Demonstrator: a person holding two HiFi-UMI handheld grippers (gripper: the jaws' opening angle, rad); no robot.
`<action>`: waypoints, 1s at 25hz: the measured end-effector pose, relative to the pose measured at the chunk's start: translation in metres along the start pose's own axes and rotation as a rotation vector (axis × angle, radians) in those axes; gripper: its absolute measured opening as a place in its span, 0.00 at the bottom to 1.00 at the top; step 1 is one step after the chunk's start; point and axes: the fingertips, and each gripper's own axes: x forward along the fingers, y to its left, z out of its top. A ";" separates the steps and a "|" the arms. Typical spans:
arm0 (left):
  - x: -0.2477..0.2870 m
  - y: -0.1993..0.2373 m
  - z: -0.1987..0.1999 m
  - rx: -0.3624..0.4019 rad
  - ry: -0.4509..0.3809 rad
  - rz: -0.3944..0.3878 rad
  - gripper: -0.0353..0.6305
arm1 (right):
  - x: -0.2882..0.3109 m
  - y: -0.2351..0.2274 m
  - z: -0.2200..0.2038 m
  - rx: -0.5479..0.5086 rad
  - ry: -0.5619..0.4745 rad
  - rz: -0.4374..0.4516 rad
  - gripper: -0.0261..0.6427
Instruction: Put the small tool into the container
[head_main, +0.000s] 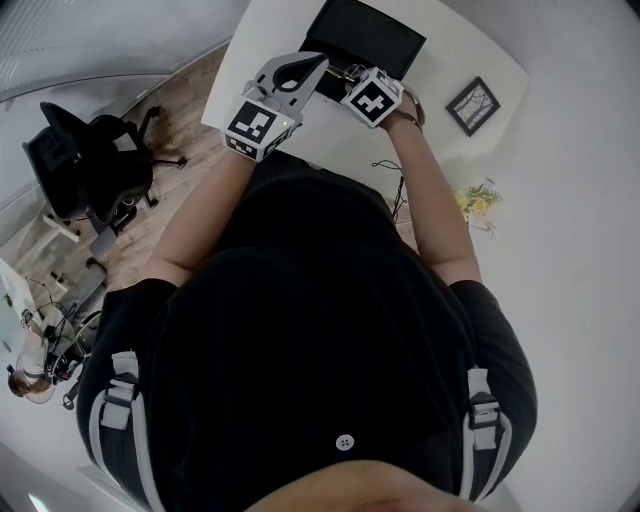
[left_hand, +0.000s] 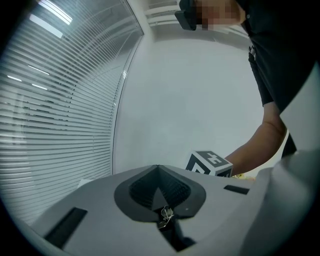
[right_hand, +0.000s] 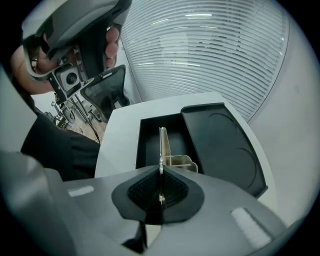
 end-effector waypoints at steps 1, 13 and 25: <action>0.001 0.001 -0.001 -0.002 0.003 -0.001 0.06 | 0.003 -0.001 0.000 -0.003 0.005 0.002 0.06; 0.001 0.008 -0.006 -0.009 0.027 -0.008 0.06 | 0.032 -0.001 -0.010 -0.009 0.075 0.027 0.06; -0.006 0.005 -0.008 -0.005 0.039 -0.002 0.06 | 0.042 -0.003 -0.003 -0.036 0.062 0.018 0.10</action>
